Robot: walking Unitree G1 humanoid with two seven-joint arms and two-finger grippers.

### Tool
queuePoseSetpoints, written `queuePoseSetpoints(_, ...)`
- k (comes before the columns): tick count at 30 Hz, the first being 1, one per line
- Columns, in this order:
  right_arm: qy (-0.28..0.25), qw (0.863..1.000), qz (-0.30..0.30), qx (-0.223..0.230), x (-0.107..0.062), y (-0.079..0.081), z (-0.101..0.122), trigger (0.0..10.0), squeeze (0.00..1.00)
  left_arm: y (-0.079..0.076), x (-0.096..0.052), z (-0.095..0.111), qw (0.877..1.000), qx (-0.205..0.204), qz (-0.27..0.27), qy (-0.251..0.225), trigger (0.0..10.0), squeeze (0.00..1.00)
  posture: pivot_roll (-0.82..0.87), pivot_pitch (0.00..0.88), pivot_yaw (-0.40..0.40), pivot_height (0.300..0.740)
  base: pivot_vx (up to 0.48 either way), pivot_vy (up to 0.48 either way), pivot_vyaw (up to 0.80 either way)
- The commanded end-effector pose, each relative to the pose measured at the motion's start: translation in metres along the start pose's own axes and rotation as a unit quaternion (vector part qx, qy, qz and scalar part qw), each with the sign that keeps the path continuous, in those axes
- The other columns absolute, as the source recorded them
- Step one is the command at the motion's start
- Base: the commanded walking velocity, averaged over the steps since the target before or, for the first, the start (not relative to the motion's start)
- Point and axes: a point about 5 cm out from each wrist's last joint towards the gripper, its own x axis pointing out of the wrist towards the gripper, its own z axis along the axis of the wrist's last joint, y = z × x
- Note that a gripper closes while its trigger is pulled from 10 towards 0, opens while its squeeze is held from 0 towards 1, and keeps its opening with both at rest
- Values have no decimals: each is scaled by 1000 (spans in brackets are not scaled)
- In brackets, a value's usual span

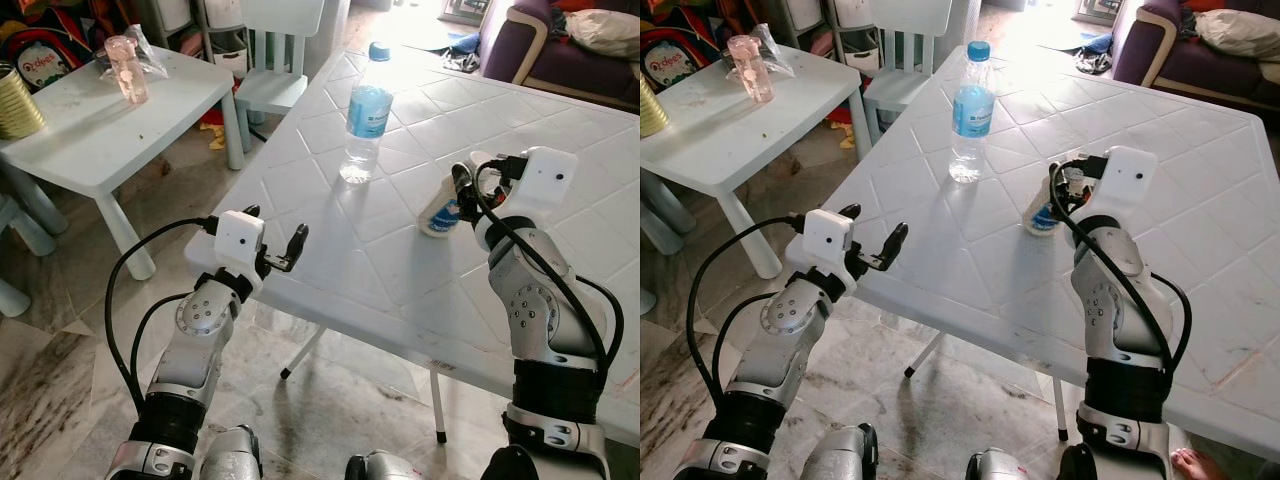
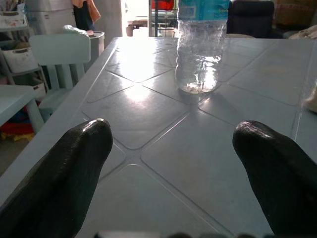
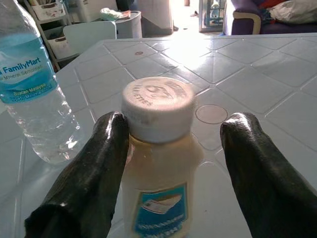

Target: Restocking fridge

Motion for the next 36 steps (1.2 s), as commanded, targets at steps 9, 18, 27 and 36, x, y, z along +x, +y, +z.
queuePoseSetpoints(9, -3, 1000, -2, -6, 1, -3, -1, 10000, 1000, -1, 3, 3, 1000, 10, -4, -2, 10000, 0, 13, 65, -24, 740, 0, 0, 0)
queuePoseSetpoints(18, -19, 1000, 5, -19, -1, 1, 3, 10000, 1000, 0, 2, 2, 1000, 9, 0, 0, 10000, 0, 15, 63, -25, 740, 0, 0, 0)
queuePoseSetpoints(27, -43, 998, 17, -50, -11, 10, 0, 10000, 1000, 9, -5, -5, 999, 13, 33, 17, 10000, 0, 16, 62, -28, 740, 0, 0, 0)
queuePoseSetpoints(36, -77, 994, 30, -67, -18, 16, 0, 10000, 1000, 14, -12, -7, 998, -2, 65, 19, 10000, 0, 18, 64, -29, 740, 0, 0, 0)
